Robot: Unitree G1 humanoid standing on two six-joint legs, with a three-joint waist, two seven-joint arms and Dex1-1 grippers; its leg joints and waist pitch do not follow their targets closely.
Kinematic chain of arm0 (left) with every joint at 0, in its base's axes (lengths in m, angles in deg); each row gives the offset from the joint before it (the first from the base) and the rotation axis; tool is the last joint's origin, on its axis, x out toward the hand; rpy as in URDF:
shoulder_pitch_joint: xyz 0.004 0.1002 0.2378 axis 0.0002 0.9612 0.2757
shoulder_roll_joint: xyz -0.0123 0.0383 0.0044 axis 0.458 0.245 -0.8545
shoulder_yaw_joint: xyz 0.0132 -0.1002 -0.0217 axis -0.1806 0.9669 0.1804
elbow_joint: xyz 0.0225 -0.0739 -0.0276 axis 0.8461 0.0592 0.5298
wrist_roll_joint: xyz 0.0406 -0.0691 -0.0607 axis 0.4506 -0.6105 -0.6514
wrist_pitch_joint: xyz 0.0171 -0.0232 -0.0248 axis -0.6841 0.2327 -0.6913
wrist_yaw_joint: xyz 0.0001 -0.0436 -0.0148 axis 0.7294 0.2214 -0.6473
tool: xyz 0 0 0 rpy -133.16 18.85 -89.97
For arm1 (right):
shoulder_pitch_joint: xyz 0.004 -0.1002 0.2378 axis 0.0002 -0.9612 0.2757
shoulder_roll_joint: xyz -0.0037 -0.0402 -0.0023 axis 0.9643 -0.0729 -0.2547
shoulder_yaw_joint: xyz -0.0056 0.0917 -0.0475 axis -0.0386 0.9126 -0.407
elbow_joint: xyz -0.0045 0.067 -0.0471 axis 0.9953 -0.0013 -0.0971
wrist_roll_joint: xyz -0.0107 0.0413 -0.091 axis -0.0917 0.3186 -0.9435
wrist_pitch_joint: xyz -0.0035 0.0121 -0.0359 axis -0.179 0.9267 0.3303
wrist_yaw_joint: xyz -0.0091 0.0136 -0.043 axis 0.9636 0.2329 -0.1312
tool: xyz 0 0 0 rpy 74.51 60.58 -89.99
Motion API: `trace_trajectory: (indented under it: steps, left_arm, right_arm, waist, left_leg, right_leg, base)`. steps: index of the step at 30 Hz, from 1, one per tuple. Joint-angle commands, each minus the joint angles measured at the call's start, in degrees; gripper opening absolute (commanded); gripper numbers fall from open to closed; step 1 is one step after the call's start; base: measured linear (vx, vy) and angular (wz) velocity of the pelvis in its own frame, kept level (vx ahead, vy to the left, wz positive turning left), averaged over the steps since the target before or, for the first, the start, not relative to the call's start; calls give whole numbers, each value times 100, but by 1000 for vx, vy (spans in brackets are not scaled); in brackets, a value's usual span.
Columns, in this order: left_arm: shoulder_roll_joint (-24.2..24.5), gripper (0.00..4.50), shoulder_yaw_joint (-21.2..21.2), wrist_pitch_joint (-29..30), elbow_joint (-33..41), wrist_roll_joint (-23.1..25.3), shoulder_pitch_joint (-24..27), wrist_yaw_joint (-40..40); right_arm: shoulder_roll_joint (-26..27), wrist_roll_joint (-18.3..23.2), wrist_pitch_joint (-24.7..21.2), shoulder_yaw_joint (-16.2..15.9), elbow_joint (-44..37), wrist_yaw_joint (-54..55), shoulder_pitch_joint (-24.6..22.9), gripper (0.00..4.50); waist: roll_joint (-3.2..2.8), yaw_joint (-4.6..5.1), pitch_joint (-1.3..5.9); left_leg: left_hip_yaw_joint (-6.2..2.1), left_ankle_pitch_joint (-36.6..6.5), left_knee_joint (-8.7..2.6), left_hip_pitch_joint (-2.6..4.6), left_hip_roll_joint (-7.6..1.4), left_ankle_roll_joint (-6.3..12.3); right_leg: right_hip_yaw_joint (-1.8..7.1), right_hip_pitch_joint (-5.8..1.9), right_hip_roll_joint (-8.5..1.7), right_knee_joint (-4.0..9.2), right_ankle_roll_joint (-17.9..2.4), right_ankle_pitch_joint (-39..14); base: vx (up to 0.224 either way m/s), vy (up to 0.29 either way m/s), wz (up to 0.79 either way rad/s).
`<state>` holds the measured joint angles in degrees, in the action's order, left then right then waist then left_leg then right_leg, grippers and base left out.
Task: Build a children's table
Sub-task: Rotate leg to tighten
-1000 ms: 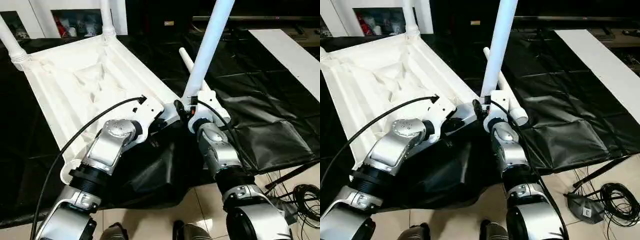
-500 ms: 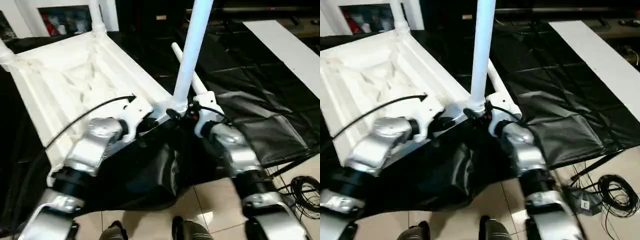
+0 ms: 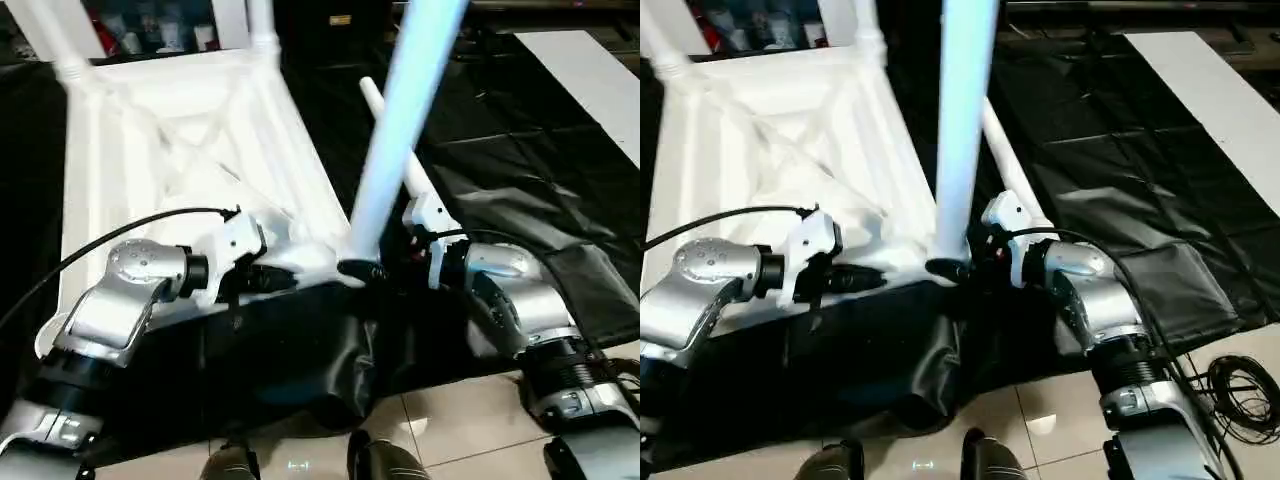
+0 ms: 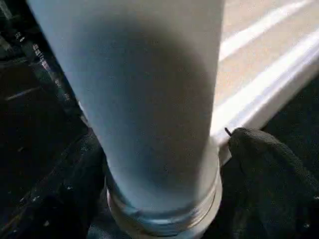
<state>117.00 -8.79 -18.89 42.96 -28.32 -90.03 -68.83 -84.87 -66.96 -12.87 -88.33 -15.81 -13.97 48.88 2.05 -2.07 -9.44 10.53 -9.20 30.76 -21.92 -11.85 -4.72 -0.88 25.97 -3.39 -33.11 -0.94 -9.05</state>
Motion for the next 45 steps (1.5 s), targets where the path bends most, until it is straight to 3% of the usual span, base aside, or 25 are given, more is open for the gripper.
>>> trace_trajectory:
  steps: [1,2,7,15,21,25,30,35,37,38,40,41,43,44,45]
  left_arm:
    - [-44,0,-307,82,94,-155,190,-302]
    - [-36,0,-308,86,111,-169,200,-322]
    - [-14,0,-298,64,112,-183,194,-369]
    - [-9,0,-293,88,121,-174,177,-376]
    - [15,0,-318,105,147,-172,198,-413]
    - [25,0,-334,123,163,-176,209,-426]
    - [10,0,-348,126,172,-171,216,-412]
    - [-85,0,-328,59,19,-23,166,-125]
    - [-224,0,-298,177,-192,208,66,355]
    - [-269,0,-282,200,-238,244,44,465]
    - [-420,0,-241,304,-316,297,-8,741]
    - [-611,0,-213,451,-377,356,-69,1059]
    - [-694,0,-202,508,-403,382,-96,1193]
    - [-748,0,-211,544,-424,418,-118,1287]
    - [-1109,0,-263,802,-554,613,-261,1853]
  right_arm:
    - [-133,-88,119,-105,-59,-198,34,407]
    - [-143,-120,180,-142,-19,-246,51,407]
    - [-83,-88,245,-132,158,-391,140,407]
    - [-19,1,281,-114,289,-457,200,332]
    - [-35,-65,432,-154,374,-567,166,283]
    - [-46,-97,465,-191,398,-604,151,269]
    - [-30,-134,518,-210,461,-619,140,265]
    - [91,-114,186,-126,535,-311,126,265]
    - [312,-244,150,-17,740,379,129,265]
    - [376,-276,157,14,792,567,125,265]
    - [597,-352,151,120,926,1171,100,265]
    - [847,-418,114,216,1036,1794,63,265]
    - [945,-442,94,246,1069,2020,46,265]
    - [1023,-456,72,271,1092,2200,42,265]
    - [1530,-502,-70,447,1317,3316,87,265]
  waist:
    - [-8,31,375]
    - [-8,28,354]
    - [-2,28,341]
    - [-8,23,379]
    - [-14,18,381]
    - [-9,19,387]
    - [0,19,407]
    - [2,18,404]
    - [3,37,379]
    - [4,31,350]
    - [22,51,341]
    - [38,59,309]
    - [48,82,296]
    - [46,80,302]
    - [39,103,282]
  left_leg:
    - [80,-165,-194,116,-84,846]
    - [78,-377,-205,117,-92,738]
    - [75,-588,-204,121,-89,595]
    - [72,-271,-167,110,-75,717]
    - [67,-425,-163,108,-80,678]
    - [61,-525,-160,106,-80,611]
    - [63,-405,-144,102,-71,658]
    - [64,-353,-139,97,-66,713]
    - [65,-518,-149,95,-76,631]
    - [53,-757,-170,97,-68,479]
    - [38,-988,-185,90,-70,325]
    - [17,-1238,-220,94,-61,156]
    - [-12,-1434,-251,73,-45,24]
    - [-24,-1470,-260,88,-49,7]
    - [-9,-1538,-266,103,-55,-19]
  right_leg:
    - [155,-416,-257,131,-1710,406]
    - [162,-405,-279,164,-1650,34]
    - [181,-387,-287,186,-1564,-352]
    - [175,-411,-263,115,-1667,176]
    - [176,-411,-278,129,-1676,-66]
    - [179,-410,-280,137,-1644,-232]
    - [179,-419,-267,109,-1680,-19]
    - [179,-423,-265,104,-1698,33]
    - [182,-393,-278,143,-1646,-287]
    - [187,-385,-293,199,-1558,-758]
    - [192,-384,-305,230,-1434,-1211]
    - [192,-364,-316,292,-1205,-1846]
    - [192,-367,-328,333,-947,-2412]
    - [187,-354,-328,344,-893,-2501]
    - [205,-303,-310,366,-826,-2573]
  base:
    - [0,0,0]
    - [0,0,0]
    - [0,0,0]
    - [0,0,0]
    - [0,0,0]
    - [0,0,0]
    - [0,0,0]
    - [0,0,0]
    - [0,0,0]
    - [0,0,0]
    - [0,0,0]
    - [0,0,0]
    - [0,0,0]
    - [0,0,0]
    - [0,0,0]
